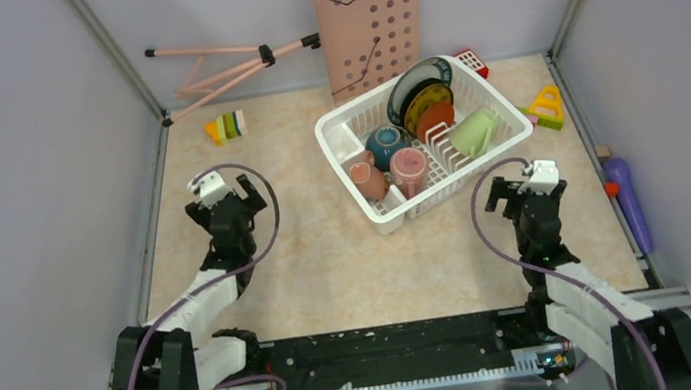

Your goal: Load the mixed dishes into the dish rack

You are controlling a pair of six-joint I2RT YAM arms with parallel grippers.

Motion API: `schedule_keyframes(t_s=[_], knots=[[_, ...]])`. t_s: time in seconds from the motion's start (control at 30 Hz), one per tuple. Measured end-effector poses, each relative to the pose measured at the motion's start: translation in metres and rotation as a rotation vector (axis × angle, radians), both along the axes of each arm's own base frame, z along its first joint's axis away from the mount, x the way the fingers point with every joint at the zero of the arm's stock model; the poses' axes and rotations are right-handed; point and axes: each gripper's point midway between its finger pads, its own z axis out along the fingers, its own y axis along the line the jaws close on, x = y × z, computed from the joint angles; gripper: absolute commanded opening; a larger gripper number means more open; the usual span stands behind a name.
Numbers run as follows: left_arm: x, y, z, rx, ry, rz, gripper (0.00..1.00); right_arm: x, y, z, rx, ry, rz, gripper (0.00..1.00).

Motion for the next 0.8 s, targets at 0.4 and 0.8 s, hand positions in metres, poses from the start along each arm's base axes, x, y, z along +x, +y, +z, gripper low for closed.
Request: schedule_keyframes(t_s=[0.4, 0.8], knots=[[0.008, 0.01, -0.04, 0.291, 0.061, -0.07, 0.94, 0.052, -0.004, -0.027, -0.012, 0.055, 0.069, 0.95], [0.014, 0.033, -0.034, 0.295, -0.012, -0.043, 0.96, 0.065, -0.005, -0.031, -0.026, 0.015, 0.116, 0.99]])
